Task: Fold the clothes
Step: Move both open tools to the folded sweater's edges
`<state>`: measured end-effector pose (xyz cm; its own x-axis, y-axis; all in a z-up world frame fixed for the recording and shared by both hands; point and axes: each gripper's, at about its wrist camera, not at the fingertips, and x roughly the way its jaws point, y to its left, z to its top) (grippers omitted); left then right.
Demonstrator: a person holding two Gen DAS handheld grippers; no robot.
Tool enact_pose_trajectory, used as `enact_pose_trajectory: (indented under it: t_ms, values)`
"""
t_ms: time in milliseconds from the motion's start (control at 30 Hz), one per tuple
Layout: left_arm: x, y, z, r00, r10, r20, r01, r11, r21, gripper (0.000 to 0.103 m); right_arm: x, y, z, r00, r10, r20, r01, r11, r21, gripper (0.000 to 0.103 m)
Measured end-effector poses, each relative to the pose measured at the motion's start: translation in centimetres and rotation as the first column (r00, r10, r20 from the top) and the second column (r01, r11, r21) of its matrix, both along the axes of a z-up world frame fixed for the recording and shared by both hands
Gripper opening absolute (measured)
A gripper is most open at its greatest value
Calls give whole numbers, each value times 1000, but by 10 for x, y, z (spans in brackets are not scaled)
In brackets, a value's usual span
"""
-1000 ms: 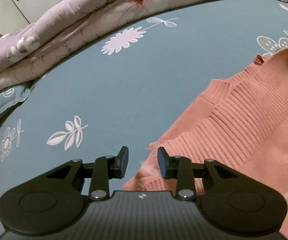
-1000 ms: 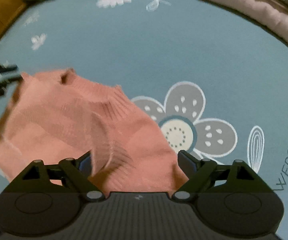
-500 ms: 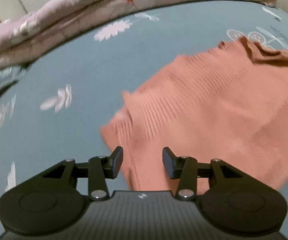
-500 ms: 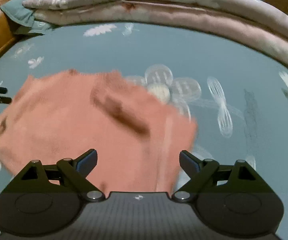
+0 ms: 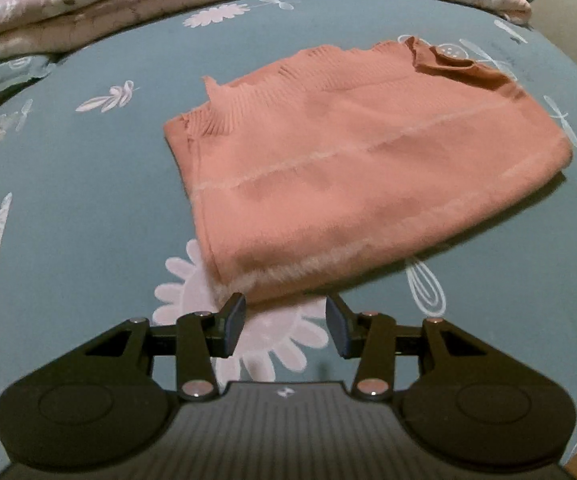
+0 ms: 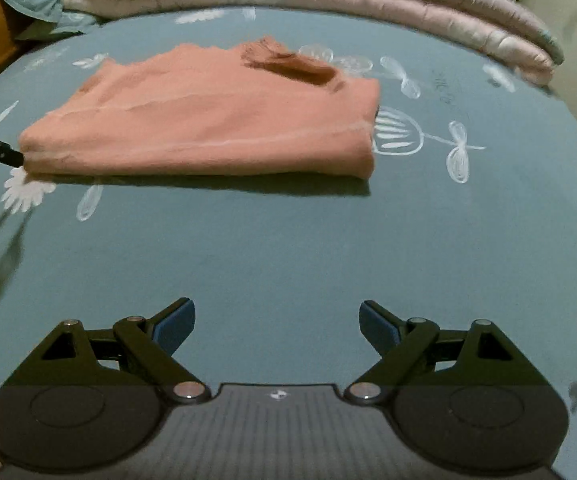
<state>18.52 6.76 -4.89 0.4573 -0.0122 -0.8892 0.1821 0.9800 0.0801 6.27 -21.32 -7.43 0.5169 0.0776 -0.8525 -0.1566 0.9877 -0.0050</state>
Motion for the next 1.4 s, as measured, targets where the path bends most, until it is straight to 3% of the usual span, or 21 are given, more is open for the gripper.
enact_pose_trajectory:
  t_ms: [133,300,467,633,700,833,1067,1167,1233,1267,1300,1333,1400]
  values:
    - [-9,-5,7,1000,-7,22,7,1000,-5,46,-28,12,16,997,16,70,-11,998,-66,92]
    - [6,-1,6,997,60,57,-60,998,4,49,-33,9,39,964,61,260,-22,988,-150,90]
    - [34,13,-10,989,143,45,-142,990,-19,50,32,8,43,922,202,331,-106,952,-286,85]
    - [57,23,-24,987,159,23,-158,987,-41,50,134,16,23,894,325,309,-199,905,-377,75]
    - [63,19,-28,990,136,25,-135,990,-30,50,172,21,10,884,368,289,-234,882,-408,65]
    - [72,9,-35,995,87,38,-87,996,1,52,233,27,-17,843,477,251,-343,834,-432,63]
    - [86,-9,-26,994,15,108,-17,1000,17,54,282,58,-53,737,659,147,-512,687,-516,56]
    - [93,-17,-23,990,-20,137,16,999,31,59,291,71,-60,699,705,123,-546,636,-546,51]
    - [95,-20,-25,989,-37,141,31,999,41,60,298,76,-63,690,716,105,-558,618,-554,51]
    - [96,-22,-26,989,-45,141,39,998,51,60,300,76,-64,687,719,103,-558,613,-559,45]
    - [95,-22,-27,988,-56,145,47,997,66,60,303,77,-65,692,716,94,-558,613,-560,25]
    - [94,-23,-28,987,-64,147,54,996,75,60,306,77,-66,711,699,76,-550,620,-560,15]
    - [93,-19,-31,988,-56,145,48,997,57,63,314,72,-62,753,652,87,-517,668,-535,10]
